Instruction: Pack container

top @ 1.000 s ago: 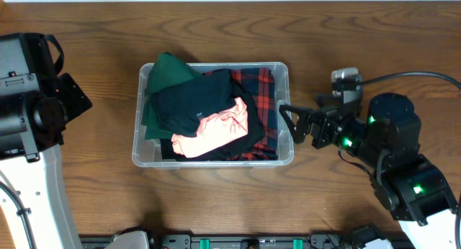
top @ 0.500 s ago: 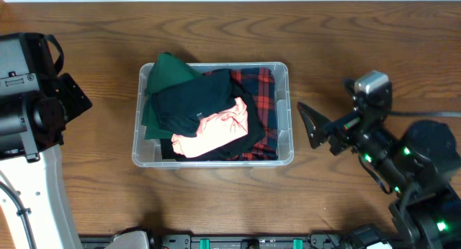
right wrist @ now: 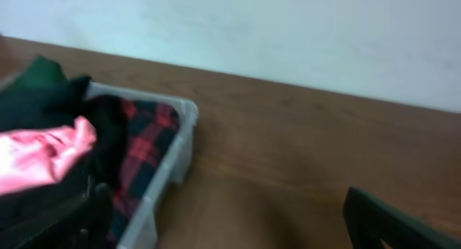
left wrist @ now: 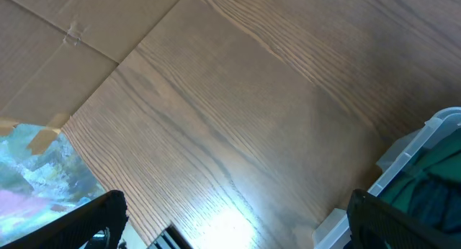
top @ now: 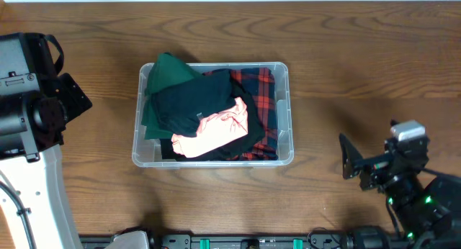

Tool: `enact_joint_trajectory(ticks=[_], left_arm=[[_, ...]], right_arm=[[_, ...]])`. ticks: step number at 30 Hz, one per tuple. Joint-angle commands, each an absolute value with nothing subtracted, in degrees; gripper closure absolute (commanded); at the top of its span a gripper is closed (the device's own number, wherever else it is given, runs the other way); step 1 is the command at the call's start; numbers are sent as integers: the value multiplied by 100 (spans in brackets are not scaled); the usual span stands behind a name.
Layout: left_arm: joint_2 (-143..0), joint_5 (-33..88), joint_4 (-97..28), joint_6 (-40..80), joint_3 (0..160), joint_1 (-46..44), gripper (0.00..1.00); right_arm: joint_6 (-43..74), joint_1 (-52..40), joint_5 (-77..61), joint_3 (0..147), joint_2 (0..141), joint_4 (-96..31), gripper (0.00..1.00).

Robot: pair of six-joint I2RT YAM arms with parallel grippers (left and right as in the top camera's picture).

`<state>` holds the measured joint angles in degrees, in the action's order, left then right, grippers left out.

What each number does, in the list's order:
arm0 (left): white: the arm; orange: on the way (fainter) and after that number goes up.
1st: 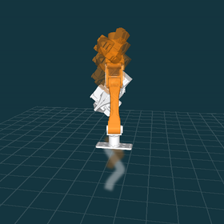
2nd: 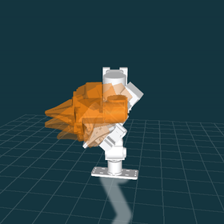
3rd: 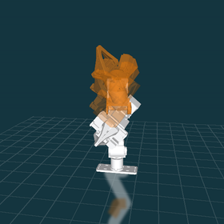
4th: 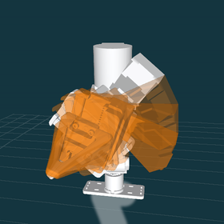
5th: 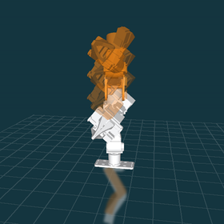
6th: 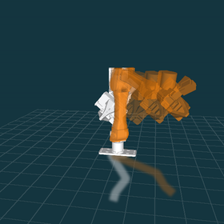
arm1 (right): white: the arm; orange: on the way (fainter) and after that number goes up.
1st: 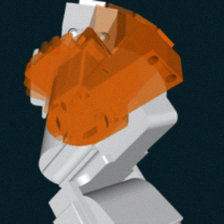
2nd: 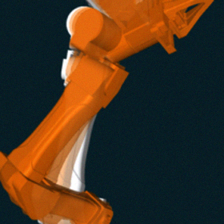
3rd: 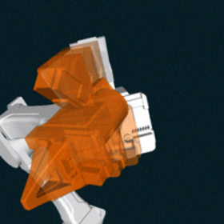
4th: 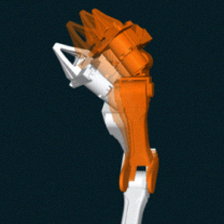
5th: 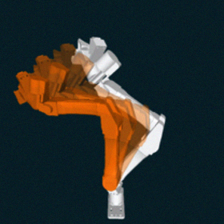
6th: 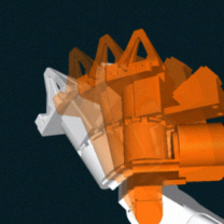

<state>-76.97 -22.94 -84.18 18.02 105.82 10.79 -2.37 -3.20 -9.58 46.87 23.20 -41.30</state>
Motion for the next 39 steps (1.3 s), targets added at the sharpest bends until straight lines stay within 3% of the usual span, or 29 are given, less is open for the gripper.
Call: enact_joint_trajectory(ticks=[1,13,30,39], left_arm=[[-7658,-2403,-8438,1833,10582,1103,2],[-7658,-2403,-8438,1833,10582,1103,2],[-7658,-2403,-8438,1833,10582,1103,2],[-7658,-2403,-8438,1833,10582,1103,2]], right_arm=[[-331,-172,-884,3942,1826,-3922,1],[167,-196,-926,1769,67,-2842,1],[333,-233,-856,279,32,-923,0],[333,-231,-856,200,32,-709,1]])
